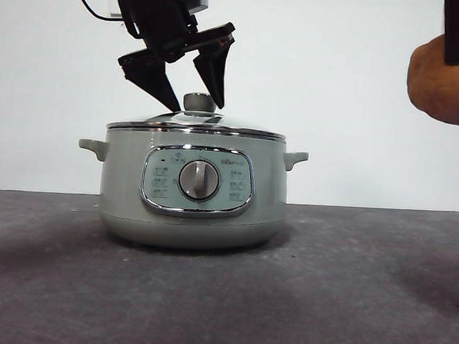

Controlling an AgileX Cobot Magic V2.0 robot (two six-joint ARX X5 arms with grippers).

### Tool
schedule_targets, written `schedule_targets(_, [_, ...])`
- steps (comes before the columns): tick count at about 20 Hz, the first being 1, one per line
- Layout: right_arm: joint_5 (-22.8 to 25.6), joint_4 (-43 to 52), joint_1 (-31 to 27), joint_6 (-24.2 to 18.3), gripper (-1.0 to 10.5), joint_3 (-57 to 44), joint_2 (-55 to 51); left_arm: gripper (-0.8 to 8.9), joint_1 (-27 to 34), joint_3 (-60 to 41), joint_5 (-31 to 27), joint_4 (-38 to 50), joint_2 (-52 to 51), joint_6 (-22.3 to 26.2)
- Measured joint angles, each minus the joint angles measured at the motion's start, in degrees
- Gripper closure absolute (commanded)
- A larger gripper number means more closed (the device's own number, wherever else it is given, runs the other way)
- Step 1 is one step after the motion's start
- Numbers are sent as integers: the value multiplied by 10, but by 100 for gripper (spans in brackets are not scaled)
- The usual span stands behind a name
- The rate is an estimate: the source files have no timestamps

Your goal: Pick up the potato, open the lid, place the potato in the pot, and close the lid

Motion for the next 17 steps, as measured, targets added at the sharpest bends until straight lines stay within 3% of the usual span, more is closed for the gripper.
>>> schedule_targets(2, [0,3,0,0,949,0,0,624,-3,0,-5,1,0,7])
schedule_targets(5, [0,4,0,0,949,0,0,834,-4,0,-9,1,0,21])
schedule_targets(11, [0,9,0,10,949,0,0,824,-4,0,-8,5,0,31])
schedule_targets(17, [-9,70,0,46,954,0,2,823,-4,-2,-9,-2,-30,41])
